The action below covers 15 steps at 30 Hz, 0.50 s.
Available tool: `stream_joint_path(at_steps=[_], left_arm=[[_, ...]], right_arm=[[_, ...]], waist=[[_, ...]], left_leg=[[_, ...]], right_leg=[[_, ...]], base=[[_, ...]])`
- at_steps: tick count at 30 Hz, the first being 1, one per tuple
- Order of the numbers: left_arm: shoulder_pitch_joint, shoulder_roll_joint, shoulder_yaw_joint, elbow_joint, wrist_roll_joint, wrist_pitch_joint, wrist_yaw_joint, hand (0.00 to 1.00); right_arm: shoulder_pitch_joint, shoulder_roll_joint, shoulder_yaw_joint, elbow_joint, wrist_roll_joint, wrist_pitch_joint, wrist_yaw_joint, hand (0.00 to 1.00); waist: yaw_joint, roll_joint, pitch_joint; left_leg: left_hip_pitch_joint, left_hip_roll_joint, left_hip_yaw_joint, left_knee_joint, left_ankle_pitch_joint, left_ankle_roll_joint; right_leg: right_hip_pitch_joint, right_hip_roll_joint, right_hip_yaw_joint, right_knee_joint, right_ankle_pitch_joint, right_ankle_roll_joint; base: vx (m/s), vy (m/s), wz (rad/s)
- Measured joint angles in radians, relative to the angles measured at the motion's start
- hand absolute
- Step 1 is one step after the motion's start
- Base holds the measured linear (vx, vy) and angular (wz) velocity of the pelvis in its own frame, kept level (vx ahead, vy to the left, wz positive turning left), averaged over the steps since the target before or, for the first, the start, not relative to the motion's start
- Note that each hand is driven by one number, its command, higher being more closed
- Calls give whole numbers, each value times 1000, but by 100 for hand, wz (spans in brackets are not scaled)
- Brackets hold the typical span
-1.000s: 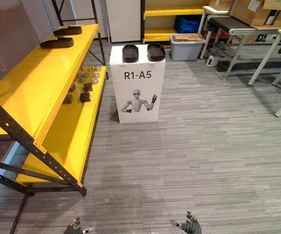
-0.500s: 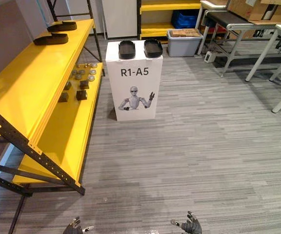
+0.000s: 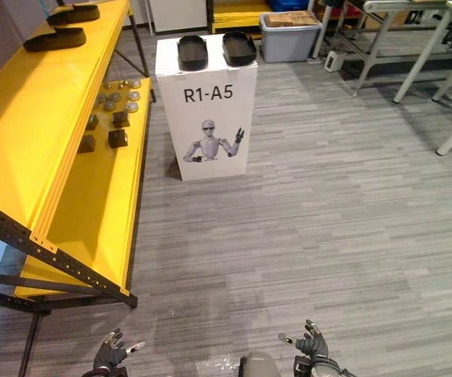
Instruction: Walk over and take plastic housings, then place them on the shelf
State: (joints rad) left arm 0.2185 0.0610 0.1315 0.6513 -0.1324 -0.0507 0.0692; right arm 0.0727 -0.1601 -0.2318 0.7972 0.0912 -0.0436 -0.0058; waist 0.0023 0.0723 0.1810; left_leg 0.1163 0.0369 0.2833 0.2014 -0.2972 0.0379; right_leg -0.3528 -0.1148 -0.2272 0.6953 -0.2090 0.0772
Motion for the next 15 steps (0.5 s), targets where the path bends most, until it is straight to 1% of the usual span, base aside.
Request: stream_joint_path(at_steps=[1, 2, 3, 4, 5, 6, 7, 8, 9, 10, 11, 12, 13, 14, 15], left_arm=[[-18, 3, -2, 1, 0, 0, 2, 0], [-33, 5, -2, 2, -3, -1, 7, 0], [-57, 11, -1, 3, -3, -4, 8, 0], [-59, 16, -2, 2, -3, -4, 8, 0], [-63, 20, -3, 2, -2, -5, 8, 0], [-70, 22, -3, 7, 0, -6, 8, 0], [-78, 10, -1, 18, 0, -6, 9, 0], [-81, 10, -1, 18, 0, -8, 9, 0], [-81, 6, 1, 21, 0, -8, 11, 0], [-78, -4, 1, 25, -2, -7, 11, 0], [-72, -11, 2, 24, -3, -7, 11, 0], [-65, -22, 3, 23, -4, -7, 8, 0], [-62, -30, 3, 22, -4, -6, 7, 0], [-58, -42, 3, 9, -4, -5, 6, 0], [-54, -48, 2, -4, -4, -4, 6, 0]], right_arm=[[-8, -2, 3, -4, 0, 0, -1, 0], [-13, -2, 7, -4, 0, 0, -2, 0], [-26, -2, 11, -5, 0, 0, -3, 0], [-26, -3, 16, -7, 0, 0, -3, 0], [-25, -4, 19, -9, 0, 0, -3, 0], [-14, -12, 20, -16, -1, 0, -4, 0], [-28, -23, 21, -18, -1, 1, -4, 0], [-38, -23, 27, -32, -1, 0, -3, 0], [-44, -23, 39, -43, -1, -1, -2, 0], [-39, -20, 41, -42, 0, -1, -3, 0], [-35, -20, 47, -42, 0, -1, -4, 0], [-26, -17, 57, -46, 4, -1, -9, 0], [-19, -8, 57, -63, 13, -1, -13, 0], [-11, 7, 56, -97, 22, -2, -18, 0], [-6, 8, 56, -115, 23, -2, -21, 0]], waist=[[-15, -1, 10], [-25, 5, 20], [-40, 3, 32], [-43, -1, 31], [-46, -7, 30], [-53, -7, 26], [-47, 22, 20], [-45, 24, 19], [-46, 26, 21], [-46, 30, 23], [-42, 31, 24], [-34, 26, 28], [-22, 19, 34], [-3, 5, 40], [6, -4, 43]], left_leg=[[30, 8, -19, -21, -1, -5], [52, 19, -37, -42, 2, -9], [94, 40, -64, -77, 2, -45], [108, 45, -74, -87, -2, -61], [123, 50, -85, -93, -11, -76], [148, 67, -110, -85, -29, -107], [135, 108, -122, -45, -28, -120], [101, 125, -127, 39, -11, -143], [30, 161, -130, 216, 35, -132], [-55, 213, -132, 450, 147, -79], [-97, 243, -139, 564, 199, -59], [-174, 289, -137, 775, 197, -58], [-223, 303, -129, 890, 190, -65], [-293, 296, -111, 963, 178, -72], [-333, 288, -99, 973, 173, -72]], right_leg=[[-25, -4, -27, -82, 4, -4], [-44, 1, -40, -165, 18, -16], [-63, 25, -39, -331, 89, -28], [-63, 30, -34, -398, 135, -31], [-66, 32, -31, -443, 200, -40], [-71, 34, -31, -413, 340, -122], [-90, 54, -45, -350, 287, -134], [-92, 65, -53, -319, 241, -144], [-59, 89, -57, -325, 203, -159], [19, 123, -65, -376, 184, -173], [71, 142, -65, -416, 180, -179], [177, 179, -55, -488, 175, -186], [247, 195, -39, -530, 169, -196], [323, 203, -9, -577, 160, -206], [352, 204, 2, -601, 158, -208]], base=[[399, -69, 54], [572, -157, 81], [513, -174, 70], [535, -209, 61], [480, -235, 53], [498, -229, 34], [648, -309, 21], [641, -310, -8], [761, -380, -2], [619, -296, -2], [612, -274, -9], [593, -260, -20], [677, -263, -41], [529, -179, -41], [477, -125, -45]])
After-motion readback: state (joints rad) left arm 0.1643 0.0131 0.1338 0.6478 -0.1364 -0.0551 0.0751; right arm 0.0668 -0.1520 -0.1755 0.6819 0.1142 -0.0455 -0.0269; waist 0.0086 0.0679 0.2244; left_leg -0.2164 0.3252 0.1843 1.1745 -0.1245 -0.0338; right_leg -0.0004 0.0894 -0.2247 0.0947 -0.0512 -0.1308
